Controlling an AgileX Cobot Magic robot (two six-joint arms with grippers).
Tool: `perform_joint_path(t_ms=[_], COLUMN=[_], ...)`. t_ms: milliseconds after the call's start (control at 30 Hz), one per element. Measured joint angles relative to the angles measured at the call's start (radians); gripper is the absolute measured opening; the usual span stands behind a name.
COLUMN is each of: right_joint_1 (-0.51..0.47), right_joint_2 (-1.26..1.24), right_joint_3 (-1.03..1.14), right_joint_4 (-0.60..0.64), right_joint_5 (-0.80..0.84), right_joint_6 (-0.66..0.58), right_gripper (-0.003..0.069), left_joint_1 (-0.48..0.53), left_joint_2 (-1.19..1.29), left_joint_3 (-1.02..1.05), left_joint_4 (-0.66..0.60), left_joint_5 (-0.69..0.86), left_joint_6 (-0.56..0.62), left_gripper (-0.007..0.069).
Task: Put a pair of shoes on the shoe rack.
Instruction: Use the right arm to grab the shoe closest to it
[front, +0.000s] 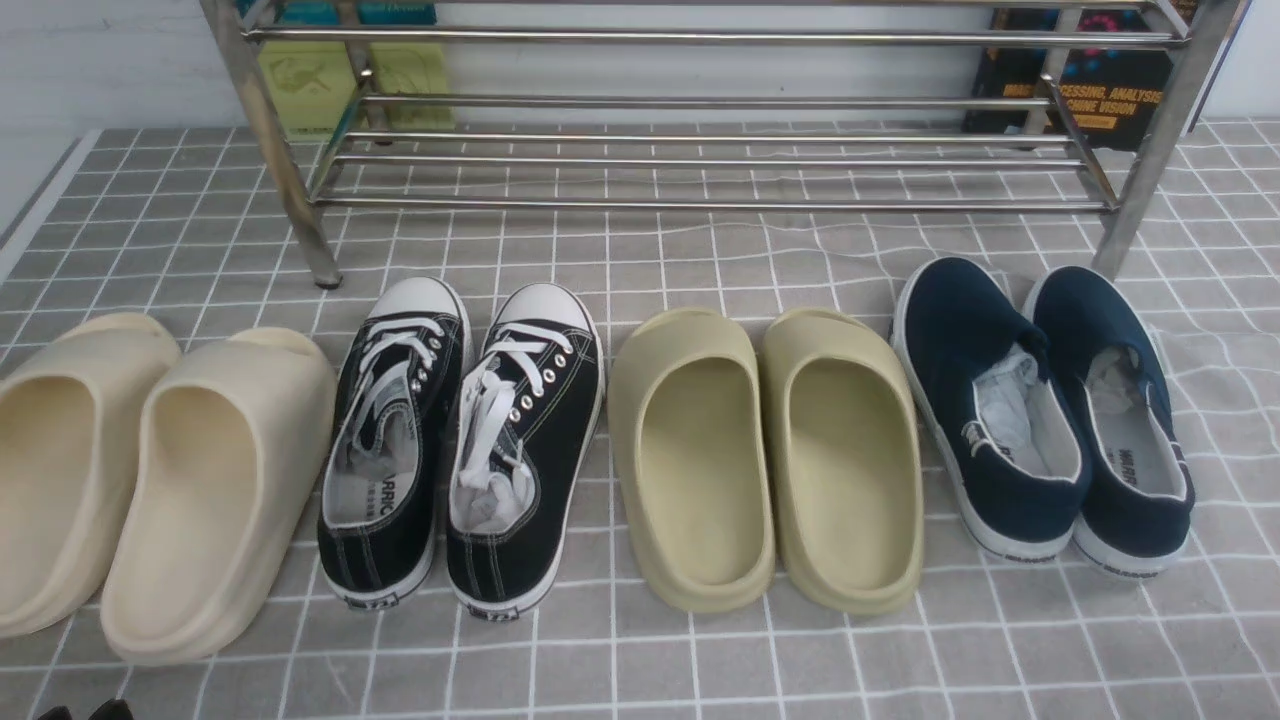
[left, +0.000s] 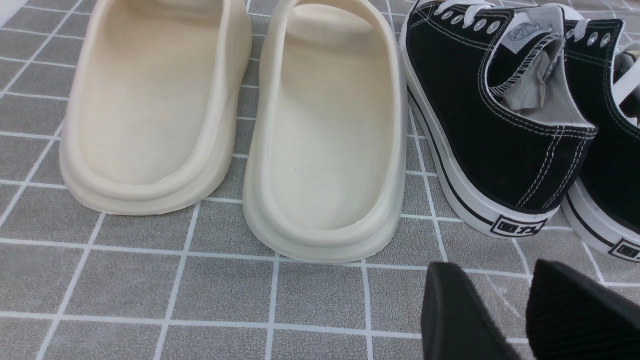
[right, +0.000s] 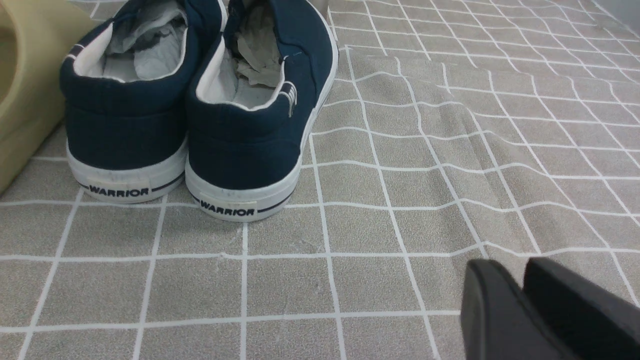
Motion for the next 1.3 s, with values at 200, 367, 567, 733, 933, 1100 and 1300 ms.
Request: perform_joint_path(t_ms=[200, 367, 567, 733, 933, 1100, 1300], right_joint_1=[0.000, 0.000, 0.000, 0.000, 0.000, 0.000, 0.000], right_joint_2=[0.000, 0.000, 0.000, 0.000, 0.000, 0.000, 0.000], right_joint_3=[0.000, 0.000, 0.000, 0.001, 0.005, 0.010, 0.011], right_joint_4=[-0.017, -0.022, -0.025, -0.080, -0.121, -0.129, -0.134], right_joint_5=[0.000, 0.000, 0.000, 0.001, -0.015, -0.156, -0.382], right_joint_6=[0.000, 0.000, 0.000, 0.000, 0.000, 0.000, 0.000], right_gripper=[0.0154, 0.0155, 0.0155, 0.0163, 0.0168, 0.0176, 0.0184], left_joint_1=[0.000, 0.000, 0.000, 0.000, 0.000, 0.000, 0.000], left_joint_2=[0.000, 0.000, 0.000, 0.000, 0.000, 0.000, 0.000], left_joint_3=[0.000, 0.000, 0.000, 0.000, 0.000, 0.000, 0.000], left_joint_4=[0.000, 0.000, 0.000, 0.000, 0.000, 0.000, 0.000], left_joint_5=[0.000, 0.000, 0.000, 0.000, 0.000, 0.000, 0.000], left_joint_6=[0.000, 0.000, 0.000, 0.000, 0.000, 0.000, 0.000], left_gripper=[0.0238, 0.0238, 0.0238, 0.0238, 0.0238, 0.0238, 0.0238])
